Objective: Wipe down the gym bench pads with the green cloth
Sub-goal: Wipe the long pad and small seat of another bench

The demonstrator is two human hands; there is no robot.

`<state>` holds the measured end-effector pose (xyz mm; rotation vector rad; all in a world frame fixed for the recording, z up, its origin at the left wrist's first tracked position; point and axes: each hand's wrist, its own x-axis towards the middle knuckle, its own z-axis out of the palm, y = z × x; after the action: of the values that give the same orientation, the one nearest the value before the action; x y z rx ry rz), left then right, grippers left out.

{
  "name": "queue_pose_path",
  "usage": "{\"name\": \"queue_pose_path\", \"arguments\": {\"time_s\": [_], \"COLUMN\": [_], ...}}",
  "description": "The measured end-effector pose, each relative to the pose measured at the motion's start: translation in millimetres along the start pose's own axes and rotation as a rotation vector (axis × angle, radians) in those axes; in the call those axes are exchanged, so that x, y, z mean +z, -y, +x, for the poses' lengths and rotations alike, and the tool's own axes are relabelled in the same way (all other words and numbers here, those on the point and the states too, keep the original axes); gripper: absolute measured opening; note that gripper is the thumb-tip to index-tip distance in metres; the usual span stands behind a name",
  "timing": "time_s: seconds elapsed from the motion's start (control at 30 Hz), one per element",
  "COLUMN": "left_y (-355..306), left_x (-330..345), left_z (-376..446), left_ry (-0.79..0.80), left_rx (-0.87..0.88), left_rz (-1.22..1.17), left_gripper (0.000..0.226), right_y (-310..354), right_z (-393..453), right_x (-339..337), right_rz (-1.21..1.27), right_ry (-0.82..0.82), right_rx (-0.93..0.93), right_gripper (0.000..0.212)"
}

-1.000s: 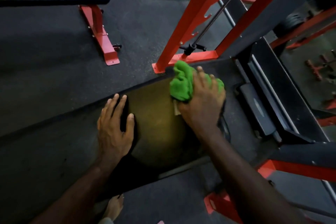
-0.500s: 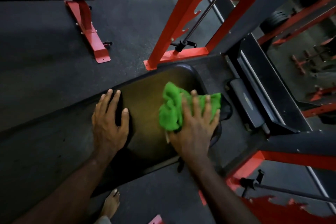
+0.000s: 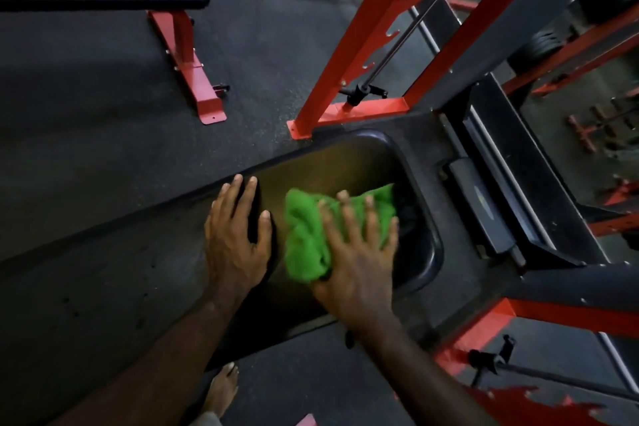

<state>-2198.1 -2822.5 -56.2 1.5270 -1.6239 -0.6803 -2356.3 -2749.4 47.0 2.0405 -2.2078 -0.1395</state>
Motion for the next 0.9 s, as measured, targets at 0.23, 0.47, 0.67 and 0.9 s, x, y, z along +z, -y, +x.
{"name": "queue_pose_path", "arguments": {"time_s": [0.23, 0.47, 0.67, 0.9], "left_y": [1, 14, 59, 92], "left_x": [1, -7, -53, -52], "left_z": [0, -2, -20, -39], "left_ry": [-0.010, -0.002, -0.128, -0.100], "left_rx": [-0.003, 0.087, -0.215, -0.189], "left_rz": [-0.001, -0.167, -0.031, 0.076], "left_gripper": [0.056, 0.059, 0.053, 0.054], "right_y": [-9, 29, 40, 88], "right_z": [69, 28, 75, 9], "right_x": [-6, 10, 9, 29], "right_rz": [0.013, 0.036, 0.046, 0.046], "right_ry": [-0.060, 0.040, -0.007, 0.104], "right_rx": [0.104, -0.279, 0.002, -0.408], "right_gripper": [0.099, 0.097, 0.096, 0.102]}}
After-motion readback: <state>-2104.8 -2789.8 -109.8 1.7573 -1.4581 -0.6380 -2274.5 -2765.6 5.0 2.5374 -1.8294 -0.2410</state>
